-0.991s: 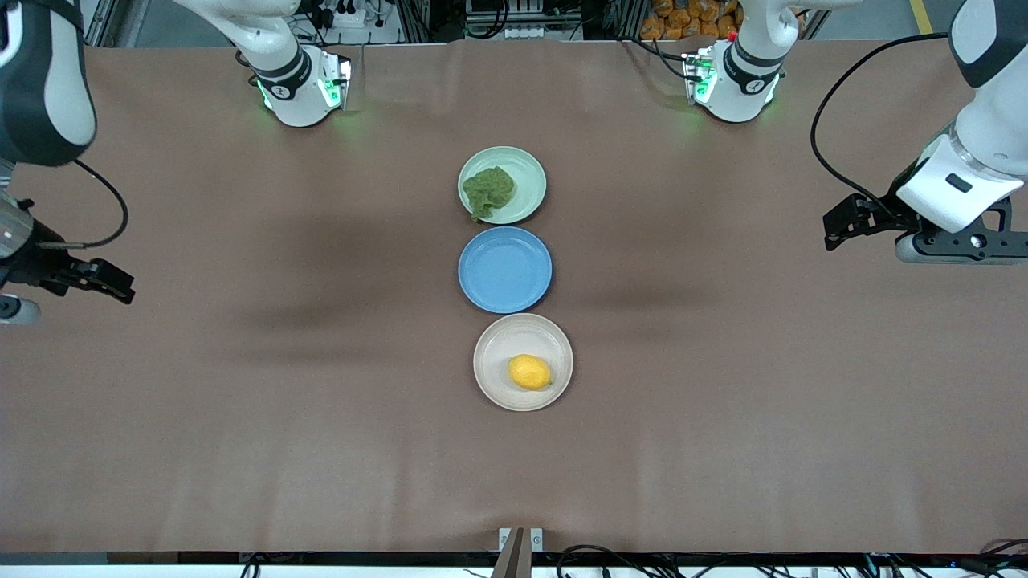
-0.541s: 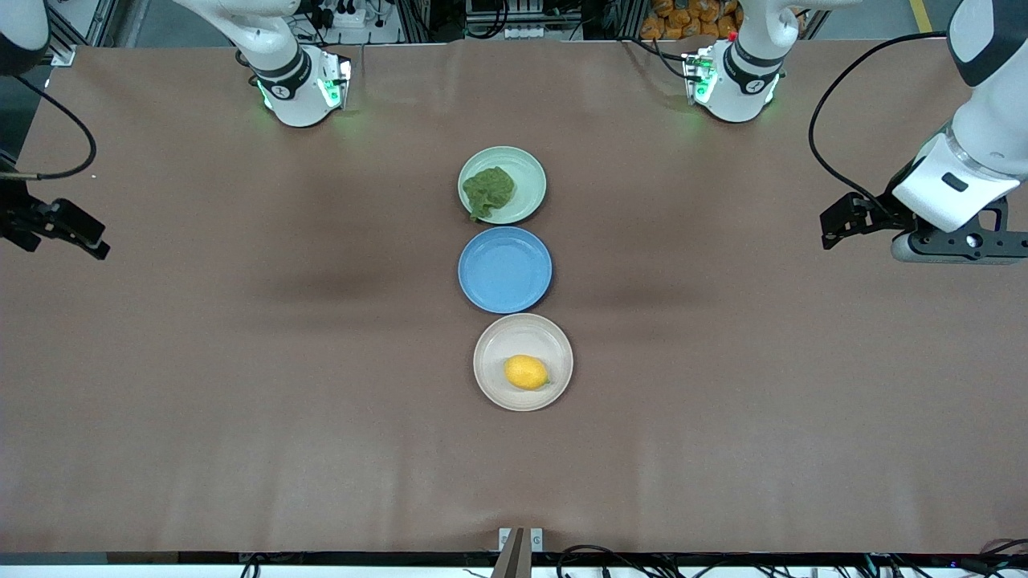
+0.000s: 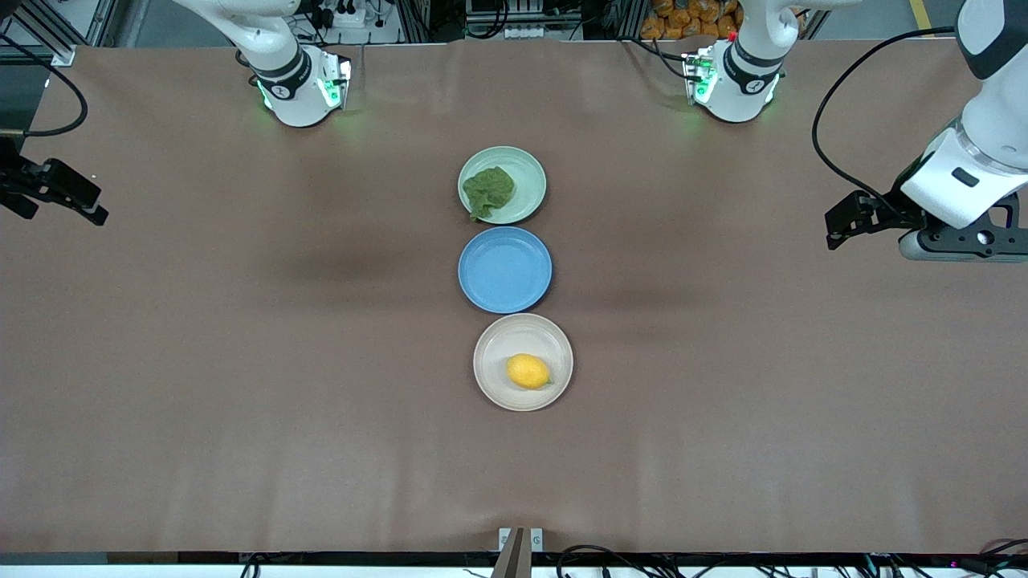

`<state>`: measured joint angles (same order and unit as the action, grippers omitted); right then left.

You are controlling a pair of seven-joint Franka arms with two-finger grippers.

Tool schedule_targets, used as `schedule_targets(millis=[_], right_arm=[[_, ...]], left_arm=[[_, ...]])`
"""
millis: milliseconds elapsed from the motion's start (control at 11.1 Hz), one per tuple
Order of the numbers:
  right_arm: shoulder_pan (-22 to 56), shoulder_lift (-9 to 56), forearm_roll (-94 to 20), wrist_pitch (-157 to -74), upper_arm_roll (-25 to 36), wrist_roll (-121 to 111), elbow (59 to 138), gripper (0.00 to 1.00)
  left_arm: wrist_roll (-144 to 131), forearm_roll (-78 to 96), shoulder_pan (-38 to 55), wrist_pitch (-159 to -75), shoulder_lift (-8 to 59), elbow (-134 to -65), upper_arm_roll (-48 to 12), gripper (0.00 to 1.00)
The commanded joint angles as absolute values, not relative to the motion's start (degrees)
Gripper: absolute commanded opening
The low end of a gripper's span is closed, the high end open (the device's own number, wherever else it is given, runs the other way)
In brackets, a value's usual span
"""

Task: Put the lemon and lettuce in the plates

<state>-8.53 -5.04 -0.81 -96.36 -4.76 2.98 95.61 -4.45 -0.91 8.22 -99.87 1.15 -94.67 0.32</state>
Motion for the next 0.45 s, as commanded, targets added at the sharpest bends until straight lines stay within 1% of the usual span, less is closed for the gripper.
schedule_targets(millis=[0,180,360], right_arm=[[-9.06,-6.24,-3.34,-93.35,-5.01,2.20,94.14,1.00],[-8.35,-5.37,-2.99,-89.93,-4.92,2.20,91.94,1.00],[-7.65,-5.19,-2.99,-87.55,-4.75,2.11,91.85,1.00]], left_arm=[[-3.25,-1.76,8.26,-97.83,1.85,-93.08,0.18,1.00],[-3.25,-2.19,8.44,-97.82,2.02,-93.08,0.26,1.00],[-3.08,-2.20,8.35,-97.82,2.02,-93.08,0.18,1.00]])
